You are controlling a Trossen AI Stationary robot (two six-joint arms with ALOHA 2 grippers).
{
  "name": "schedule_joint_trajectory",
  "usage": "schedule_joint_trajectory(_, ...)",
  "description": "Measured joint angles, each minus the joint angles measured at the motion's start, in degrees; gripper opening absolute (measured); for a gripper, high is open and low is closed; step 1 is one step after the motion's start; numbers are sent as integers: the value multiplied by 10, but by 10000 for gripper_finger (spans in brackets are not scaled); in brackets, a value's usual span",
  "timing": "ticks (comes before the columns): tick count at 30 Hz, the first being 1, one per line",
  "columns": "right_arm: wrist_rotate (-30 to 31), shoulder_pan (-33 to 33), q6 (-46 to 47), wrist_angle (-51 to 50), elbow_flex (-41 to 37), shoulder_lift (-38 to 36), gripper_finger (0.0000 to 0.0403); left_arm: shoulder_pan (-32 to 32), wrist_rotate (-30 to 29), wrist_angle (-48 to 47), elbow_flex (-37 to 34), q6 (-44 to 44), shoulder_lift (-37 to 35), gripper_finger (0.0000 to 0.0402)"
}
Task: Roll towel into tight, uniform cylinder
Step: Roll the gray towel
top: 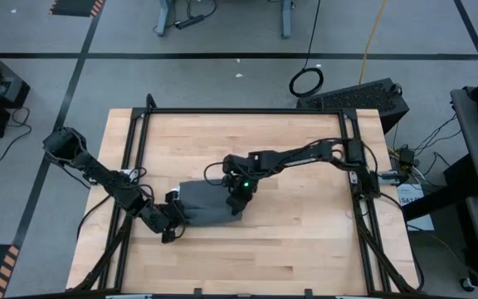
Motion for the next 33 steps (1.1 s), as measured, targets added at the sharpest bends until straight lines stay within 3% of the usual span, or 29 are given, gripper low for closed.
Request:
schedule_joint_trajectory(3, 48, 18, -76, -17, 0, -50, 90, 4, 15, 13, -2, 0, -11, 24)
schedule_joint_trajectory(8, 232, 95, -213, -49, 1, -107, 180, 26, 92, 26, -2, -14, -44, 32)
schedule_joint_trajectory(14, 426, 203, -303, -13, 1, -87, 270, 51, 118, 31, -3, -33, -88, 26)
schedule_joint_trajectory(18, 545, 240, -302, -3, 0, -50, 294, 61, 119, 30, -3, -54, -104, 25)
schedule_joint_trajectory(27, 579, 228, -265, 8, 1, -9, 280, 63, 143, -9, -3, -58, -104, 25)
schedule_joint_trajectory(33, 562, 207, -276, 2, 0, 12, 272, 63, 143, -13, -2, -58, -105, 24)
